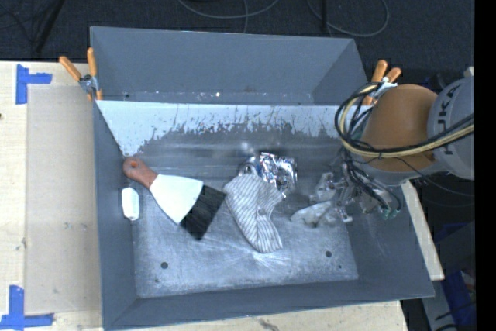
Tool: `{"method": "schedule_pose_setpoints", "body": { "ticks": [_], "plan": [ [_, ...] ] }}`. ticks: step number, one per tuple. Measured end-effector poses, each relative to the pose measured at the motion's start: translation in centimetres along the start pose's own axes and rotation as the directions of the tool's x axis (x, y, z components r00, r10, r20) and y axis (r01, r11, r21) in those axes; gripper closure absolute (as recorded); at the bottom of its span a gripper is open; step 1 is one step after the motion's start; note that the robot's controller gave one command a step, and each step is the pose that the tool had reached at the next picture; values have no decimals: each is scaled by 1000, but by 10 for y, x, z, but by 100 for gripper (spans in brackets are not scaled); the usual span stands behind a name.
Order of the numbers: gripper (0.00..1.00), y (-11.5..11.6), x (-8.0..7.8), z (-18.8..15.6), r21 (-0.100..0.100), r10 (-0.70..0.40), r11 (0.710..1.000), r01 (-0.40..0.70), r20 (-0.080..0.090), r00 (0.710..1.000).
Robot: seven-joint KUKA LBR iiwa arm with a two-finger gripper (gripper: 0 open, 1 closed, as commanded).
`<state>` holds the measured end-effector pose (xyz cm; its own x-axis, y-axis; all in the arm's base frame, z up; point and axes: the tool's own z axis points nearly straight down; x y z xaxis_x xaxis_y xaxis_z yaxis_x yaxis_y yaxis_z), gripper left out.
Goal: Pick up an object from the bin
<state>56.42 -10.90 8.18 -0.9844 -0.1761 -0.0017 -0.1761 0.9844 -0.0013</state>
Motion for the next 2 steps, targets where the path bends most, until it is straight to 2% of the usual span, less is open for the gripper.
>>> {"method": "schedule_pose_setpoints", "body": {
  "ticks": [2],
  "plan": [
    [100, 2, 2, -20, -5, -1, 1000, 1, -9, 1000]
  ]
}}
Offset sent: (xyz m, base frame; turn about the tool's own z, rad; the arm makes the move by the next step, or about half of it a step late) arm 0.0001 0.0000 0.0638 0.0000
